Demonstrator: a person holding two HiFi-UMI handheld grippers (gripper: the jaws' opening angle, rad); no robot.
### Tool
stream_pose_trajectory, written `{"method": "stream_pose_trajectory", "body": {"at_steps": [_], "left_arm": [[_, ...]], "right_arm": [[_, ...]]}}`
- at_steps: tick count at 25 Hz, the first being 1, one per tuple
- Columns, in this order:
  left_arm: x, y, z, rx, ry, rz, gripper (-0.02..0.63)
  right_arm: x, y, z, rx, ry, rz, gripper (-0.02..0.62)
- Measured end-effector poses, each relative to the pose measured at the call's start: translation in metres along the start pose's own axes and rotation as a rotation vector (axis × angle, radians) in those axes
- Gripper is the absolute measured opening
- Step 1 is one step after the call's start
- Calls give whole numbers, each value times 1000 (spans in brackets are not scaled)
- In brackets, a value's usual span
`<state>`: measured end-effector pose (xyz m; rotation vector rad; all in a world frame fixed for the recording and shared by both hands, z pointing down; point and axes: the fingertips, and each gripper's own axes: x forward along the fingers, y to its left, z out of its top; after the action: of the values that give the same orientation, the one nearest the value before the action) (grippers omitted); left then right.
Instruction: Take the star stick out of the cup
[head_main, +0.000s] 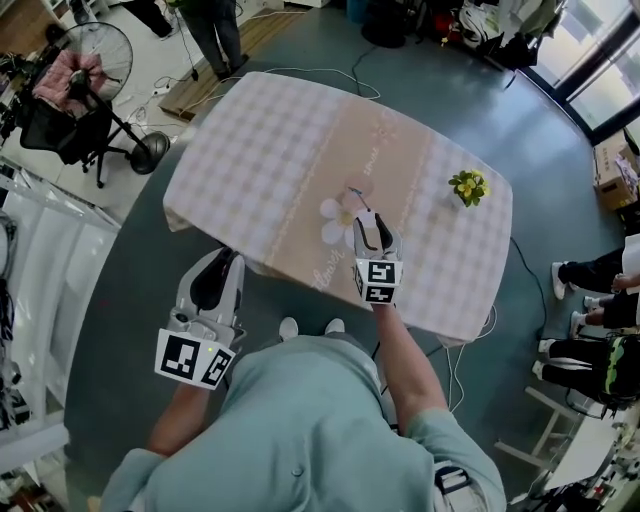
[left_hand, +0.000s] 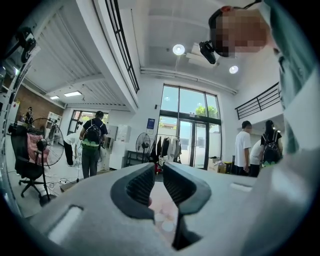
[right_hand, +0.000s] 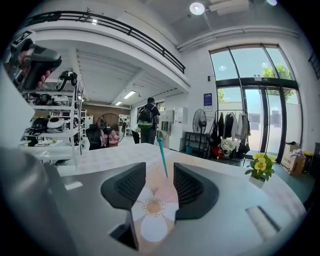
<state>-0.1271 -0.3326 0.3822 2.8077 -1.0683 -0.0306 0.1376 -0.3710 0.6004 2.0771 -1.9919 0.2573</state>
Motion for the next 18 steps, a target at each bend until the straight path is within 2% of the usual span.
{"method": "stream_pose_trajectory", "body": {"at_steps": [18], "left_arm": [[0,-5,3,20,10,17,51]], "right_arm": [[37,-7,-2,-24,1,-16,118]]}}
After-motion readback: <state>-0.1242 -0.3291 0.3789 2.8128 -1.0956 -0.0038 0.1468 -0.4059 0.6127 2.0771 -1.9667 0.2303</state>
